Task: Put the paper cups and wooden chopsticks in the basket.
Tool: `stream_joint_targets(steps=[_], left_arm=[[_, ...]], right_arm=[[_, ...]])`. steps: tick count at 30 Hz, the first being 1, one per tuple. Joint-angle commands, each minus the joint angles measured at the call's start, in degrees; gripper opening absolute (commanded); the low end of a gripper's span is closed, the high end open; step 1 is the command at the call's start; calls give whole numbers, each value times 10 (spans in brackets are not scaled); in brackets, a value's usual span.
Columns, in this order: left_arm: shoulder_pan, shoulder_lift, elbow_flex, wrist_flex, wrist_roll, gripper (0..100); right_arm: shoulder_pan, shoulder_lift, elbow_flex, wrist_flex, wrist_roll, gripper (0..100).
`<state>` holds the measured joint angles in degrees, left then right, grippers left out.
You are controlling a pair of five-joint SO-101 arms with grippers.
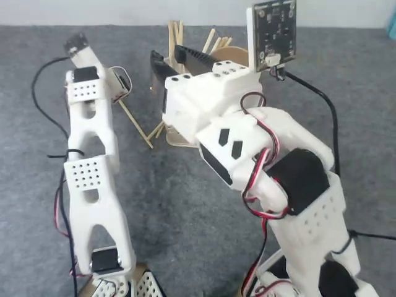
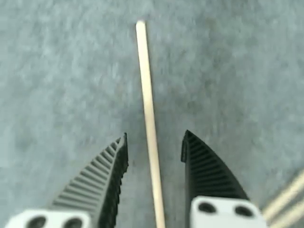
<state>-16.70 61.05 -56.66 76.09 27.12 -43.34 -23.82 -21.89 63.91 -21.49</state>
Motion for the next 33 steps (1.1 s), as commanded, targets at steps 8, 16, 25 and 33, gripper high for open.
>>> stream_joint_targets(steps=[8, 16, 25, 33], left_arm=[[11, 35, -36, -35, -6, 114], [11, 42, -51, -33, -6, 13], [11, 28, -90, 20, -5, 13], [68, 17, -327, 248, -6, 12]], right_arm=[[-4, -5, -3, -12, 11, 141], [-4, -5, -3, -12, 11, 141], [-4, -5, -4, -12, 11, 141], [-4, -5, -4, -13, 11, 141]])
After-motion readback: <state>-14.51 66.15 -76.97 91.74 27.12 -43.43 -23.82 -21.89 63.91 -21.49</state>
